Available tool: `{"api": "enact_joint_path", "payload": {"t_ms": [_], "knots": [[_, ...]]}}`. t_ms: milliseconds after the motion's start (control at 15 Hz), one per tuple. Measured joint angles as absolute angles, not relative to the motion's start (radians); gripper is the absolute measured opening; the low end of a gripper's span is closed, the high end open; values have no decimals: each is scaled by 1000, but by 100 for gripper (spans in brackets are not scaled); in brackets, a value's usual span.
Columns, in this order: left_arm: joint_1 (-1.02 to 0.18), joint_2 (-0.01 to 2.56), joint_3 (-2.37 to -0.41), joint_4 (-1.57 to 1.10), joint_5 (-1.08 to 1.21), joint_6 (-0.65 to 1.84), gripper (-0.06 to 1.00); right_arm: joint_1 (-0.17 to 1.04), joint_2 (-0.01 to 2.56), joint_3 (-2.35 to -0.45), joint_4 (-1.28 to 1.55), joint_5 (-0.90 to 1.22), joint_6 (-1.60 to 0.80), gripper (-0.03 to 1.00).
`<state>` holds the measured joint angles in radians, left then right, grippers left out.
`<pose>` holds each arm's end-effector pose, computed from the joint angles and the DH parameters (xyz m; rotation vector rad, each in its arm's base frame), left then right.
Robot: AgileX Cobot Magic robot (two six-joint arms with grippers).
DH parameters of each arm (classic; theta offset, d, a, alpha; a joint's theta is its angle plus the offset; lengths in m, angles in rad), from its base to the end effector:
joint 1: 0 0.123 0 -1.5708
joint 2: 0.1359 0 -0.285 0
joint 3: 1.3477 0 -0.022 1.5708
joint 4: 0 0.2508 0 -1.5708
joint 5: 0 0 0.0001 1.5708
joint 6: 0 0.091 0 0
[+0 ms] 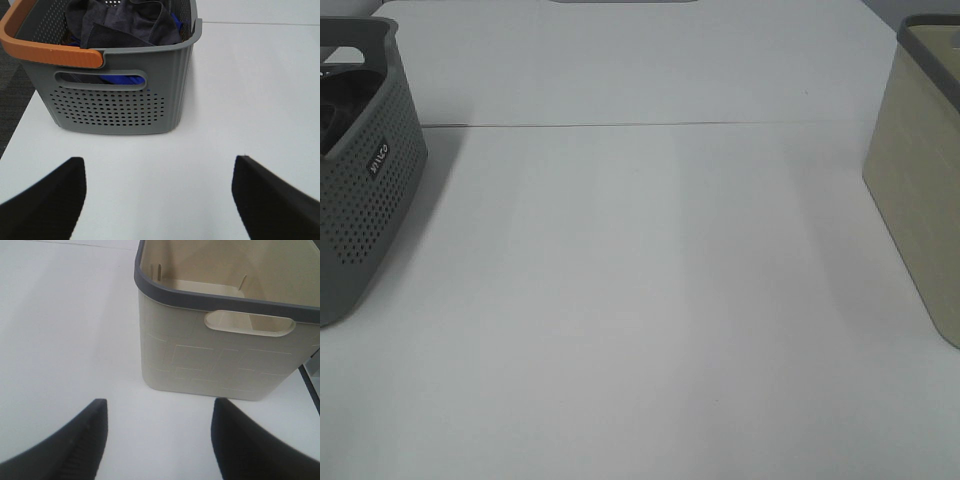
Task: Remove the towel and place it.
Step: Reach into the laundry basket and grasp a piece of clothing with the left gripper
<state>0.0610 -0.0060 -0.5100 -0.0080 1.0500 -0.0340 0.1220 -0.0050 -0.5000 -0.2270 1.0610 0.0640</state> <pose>-0.0065 -0.0010 0.2809 -0.0954 2.0153 0.0076 -0.0045 -0.0186 0.2789 -0.0475 2.0217 -0.1538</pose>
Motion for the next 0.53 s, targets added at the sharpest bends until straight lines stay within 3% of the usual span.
{"api": "enact_joint_path", "payload": {"t_ms": [533], "knots": [[61,-6,-510,-8,1050,-34,75,122,-5,-500,-227,1061,64,61]]}}
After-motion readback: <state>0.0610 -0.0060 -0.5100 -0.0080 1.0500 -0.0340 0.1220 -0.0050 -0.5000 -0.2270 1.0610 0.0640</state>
